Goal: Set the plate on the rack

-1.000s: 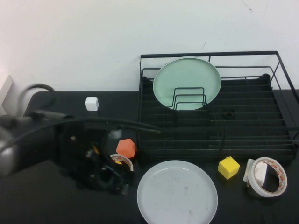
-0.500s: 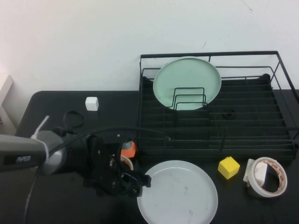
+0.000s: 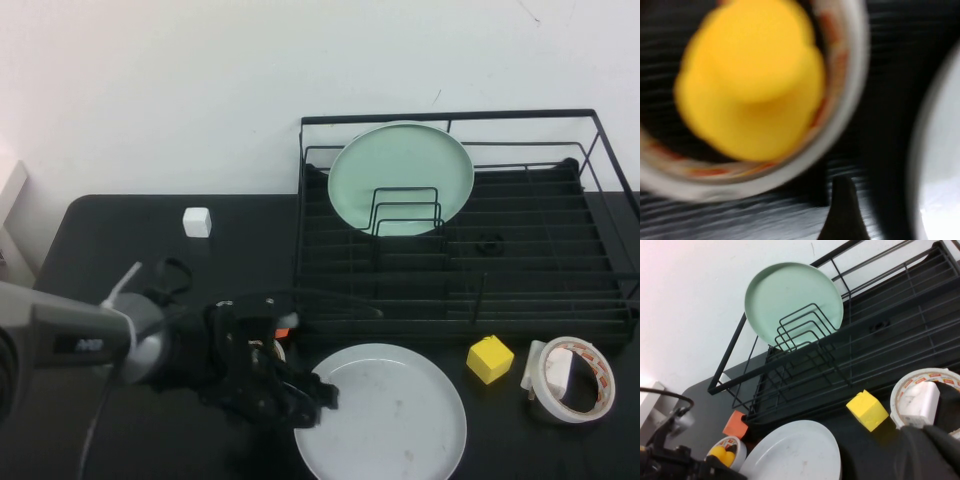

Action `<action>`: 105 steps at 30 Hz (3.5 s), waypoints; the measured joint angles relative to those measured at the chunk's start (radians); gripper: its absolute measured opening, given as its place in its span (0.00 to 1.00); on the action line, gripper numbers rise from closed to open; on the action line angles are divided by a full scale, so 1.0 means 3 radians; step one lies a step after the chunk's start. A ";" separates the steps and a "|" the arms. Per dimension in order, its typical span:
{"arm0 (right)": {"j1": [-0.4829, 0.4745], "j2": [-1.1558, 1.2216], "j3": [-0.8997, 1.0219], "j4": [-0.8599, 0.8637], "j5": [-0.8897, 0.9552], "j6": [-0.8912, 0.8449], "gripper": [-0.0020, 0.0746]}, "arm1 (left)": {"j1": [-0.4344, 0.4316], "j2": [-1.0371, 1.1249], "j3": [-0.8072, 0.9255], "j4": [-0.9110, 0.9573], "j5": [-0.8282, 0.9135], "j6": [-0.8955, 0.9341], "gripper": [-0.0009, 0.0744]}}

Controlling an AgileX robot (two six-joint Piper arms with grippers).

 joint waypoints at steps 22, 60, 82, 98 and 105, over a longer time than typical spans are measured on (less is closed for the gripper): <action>0.0000 0.0000 0.0000 0.0000 0.0020 0.0000 0.03 | -0.0187 0.0145 -0.0027 -0.0318 -0.0157 0.0089 0.03; 0.0000 0.0000 0.0000 0.1250 0.0590 -0.0597 0.59 | -0.0232 -0.1275 -0.0016 -0.1198 0.0365 0.2362 0.01; 0.0000 0.0000 0.0000 0.1933 0.0760 -0.1575 0.55 | -0.1010 -0.2048 0.0010 -0.1375 0.0494 0.2535 0.01; 0.0000 0.0000 -0.0195 0.1822 0.0955 -0.2217 0.19 | -0.1013 -0.2069 0.0010 -0.1076 0.0678 0.2356 0.46; 0.0000 0.0489 -0.0662 0.1544 0.1036 -0.2312 0.19 | -0.0792 -0.2353 0.0010 -0.0779 0.0778 0.1959 0.53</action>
